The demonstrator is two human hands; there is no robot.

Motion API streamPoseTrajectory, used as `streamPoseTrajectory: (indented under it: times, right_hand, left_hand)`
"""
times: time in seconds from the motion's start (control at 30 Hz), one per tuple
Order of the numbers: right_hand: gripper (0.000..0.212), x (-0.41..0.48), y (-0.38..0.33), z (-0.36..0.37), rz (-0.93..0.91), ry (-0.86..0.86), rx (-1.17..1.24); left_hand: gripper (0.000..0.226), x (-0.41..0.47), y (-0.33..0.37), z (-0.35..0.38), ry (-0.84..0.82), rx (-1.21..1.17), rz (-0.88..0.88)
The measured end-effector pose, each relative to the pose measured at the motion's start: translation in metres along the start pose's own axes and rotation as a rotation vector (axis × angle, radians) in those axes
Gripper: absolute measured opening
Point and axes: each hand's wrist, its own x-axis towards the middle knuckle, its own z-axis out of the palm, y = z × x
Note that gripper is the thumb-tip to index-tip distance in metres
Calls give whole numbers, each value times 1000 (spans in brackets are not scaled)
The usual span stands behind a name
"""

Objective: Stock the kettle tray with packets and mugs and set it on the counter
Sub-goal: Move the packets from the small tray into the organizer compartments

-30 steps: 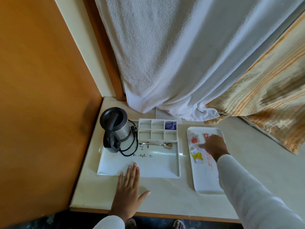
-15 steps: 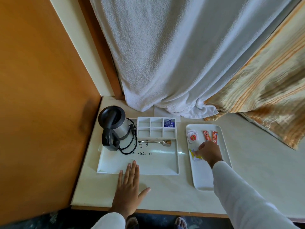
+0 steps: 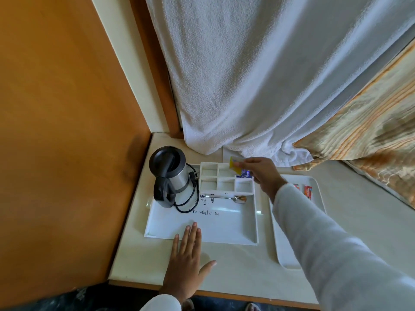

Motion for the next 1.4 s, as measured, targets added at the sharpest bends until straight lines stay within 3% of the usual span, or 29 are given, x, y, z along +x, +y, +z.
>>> streamPoseTrajectory:
  times: [0.17,0.4,0.5,0.6,0.7,0.83,0.97,1.23,1.4]
  right_hand:
    - [28,33,2,36,-30,106,-81]
    - [40,33,15,31,-106,113,-365]
    - [48,27,13,13,-190,199,-385]
    - [38,17,13,-25,-220,365,-337]
    - [31,6,35,-75,-149,449,-520]
    - [42,2,73,-104,-18,361,-727]
    - [26,4,84,-93,-37,277,-844]
    - [27,13,71,-98,50,237,-731]
    - [20,3,38,-85,-153,228,-519]
  left_hand:
    - [96,0,0,-2,9,-17,11]
    - [99,0,-1,-1,-1,-20,6]
    - [99,-1,-1,0,6,-30,12]
    - [100,-1,-2,1,10,-31,19]
    - [101,0,-1,2,9,-26,19]
    - [102,1,1,2,13,-21,11]
    - [103,1,1,2,-2,-4,6]
    - [103,1,1,2,1,-4,6]
    - [104,1,3,3,5,-2,-1]
